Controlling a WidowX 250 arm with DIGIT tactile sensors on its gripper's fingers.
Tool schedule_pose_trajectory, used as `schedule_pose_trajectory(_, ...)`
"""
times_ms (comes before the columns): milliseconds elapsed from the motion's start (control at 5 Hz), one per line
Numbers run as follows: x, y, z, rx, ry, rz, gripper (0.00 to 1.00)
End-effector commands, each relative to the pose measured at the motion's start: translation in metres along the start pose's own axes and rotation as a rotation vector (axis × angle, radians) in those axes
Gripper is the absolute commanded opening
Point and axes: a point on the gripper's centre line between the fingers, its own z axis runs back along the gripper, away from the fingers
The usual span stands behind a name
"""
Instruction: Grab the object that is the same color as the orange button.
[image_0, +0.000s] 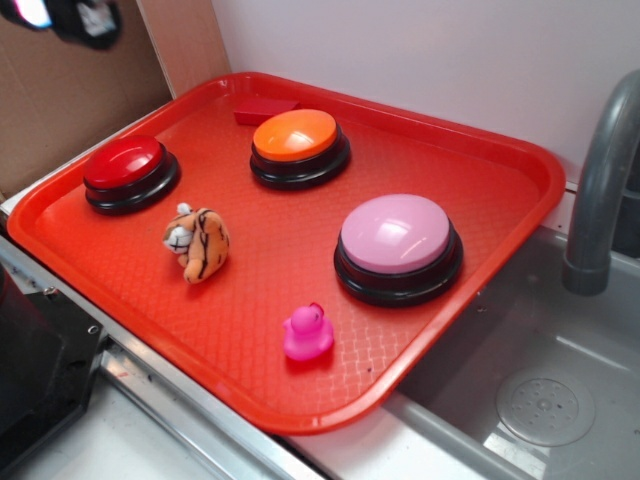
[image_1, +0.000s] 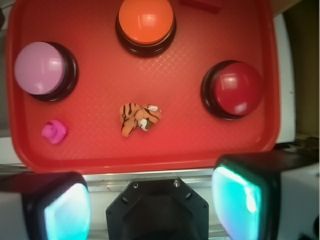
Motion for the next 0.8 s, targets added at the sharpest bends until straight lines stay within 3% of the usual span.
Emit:
schedule_pose_trajectory(0,0.027,-0.032,-0.021,0.087,-0.022,-0.313,1.00)
schedule_pose_trajectory(200,0.028,-0.071,-0.019,0.101,-0.047,-0.489,1.00)
schedule_pose_trajectory(400,0.031,-0.083,-0.033,0.053,0.016,-0.739,1.00)
schedule_pose_trajectory(600,0.025,-0.051,-0.046,0.083,0.070,-0.986,1.00)
